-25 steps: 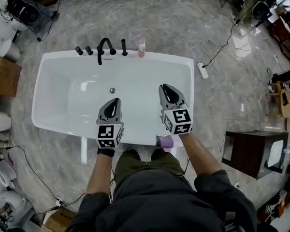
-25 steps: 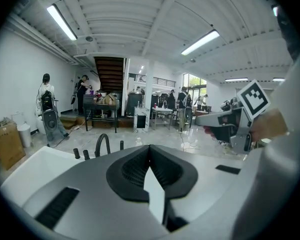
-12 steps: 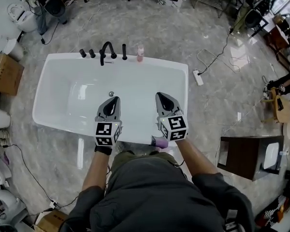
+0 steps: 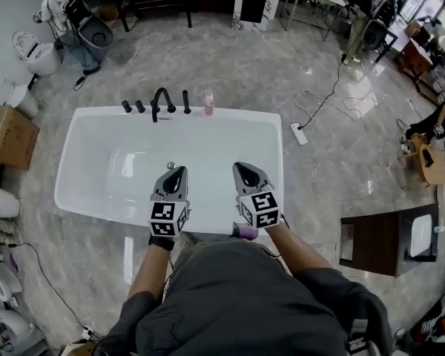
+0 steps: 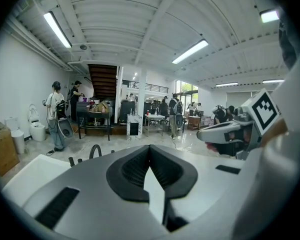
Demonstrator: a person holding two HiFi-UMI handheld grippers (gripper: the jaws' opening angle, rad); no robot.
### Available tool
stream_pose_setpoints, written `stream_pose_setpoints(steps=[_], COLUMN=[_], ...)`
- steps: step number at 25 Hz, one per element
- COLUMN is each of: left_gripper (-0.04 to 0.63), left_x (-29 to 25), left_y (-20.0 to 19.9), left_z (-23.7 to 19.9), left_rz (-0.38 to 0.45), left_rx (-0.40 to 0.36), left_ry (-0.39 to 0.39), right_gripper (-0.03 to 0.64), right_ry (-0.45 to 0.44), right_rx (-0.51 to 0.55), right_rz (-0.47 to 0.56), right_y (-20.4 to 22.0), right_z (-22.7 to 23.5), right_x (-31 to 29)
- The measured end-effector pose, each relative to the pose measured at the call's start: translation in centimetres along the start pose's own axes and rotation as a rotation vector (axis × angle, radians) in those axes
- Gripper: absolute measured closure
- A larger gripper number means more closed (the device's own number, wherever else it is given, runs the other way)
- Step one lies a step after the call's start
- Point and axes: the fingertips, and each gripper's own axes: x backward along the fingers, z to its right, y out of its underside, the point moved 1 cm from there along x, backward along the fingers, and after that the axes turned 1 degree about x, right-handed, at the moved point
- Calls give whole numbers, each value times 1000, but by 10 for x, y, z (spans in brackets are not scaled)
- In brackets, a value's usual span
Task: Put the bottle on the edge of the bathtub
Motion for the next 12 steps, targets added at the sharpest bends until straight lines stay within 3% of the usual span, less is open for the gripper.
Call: stream_pose_setpoints(steps=[12], left_gripper=[594], left_x=[4], left_y=[-6], left_z=[21], left_rz=[5], left_rx=[-8], left_ry=[17], right_gripper=[616], right_ry=[3], right_rx=[5], right_rz=[10], right_y=[-4], right_z=[3], right_x=[19])
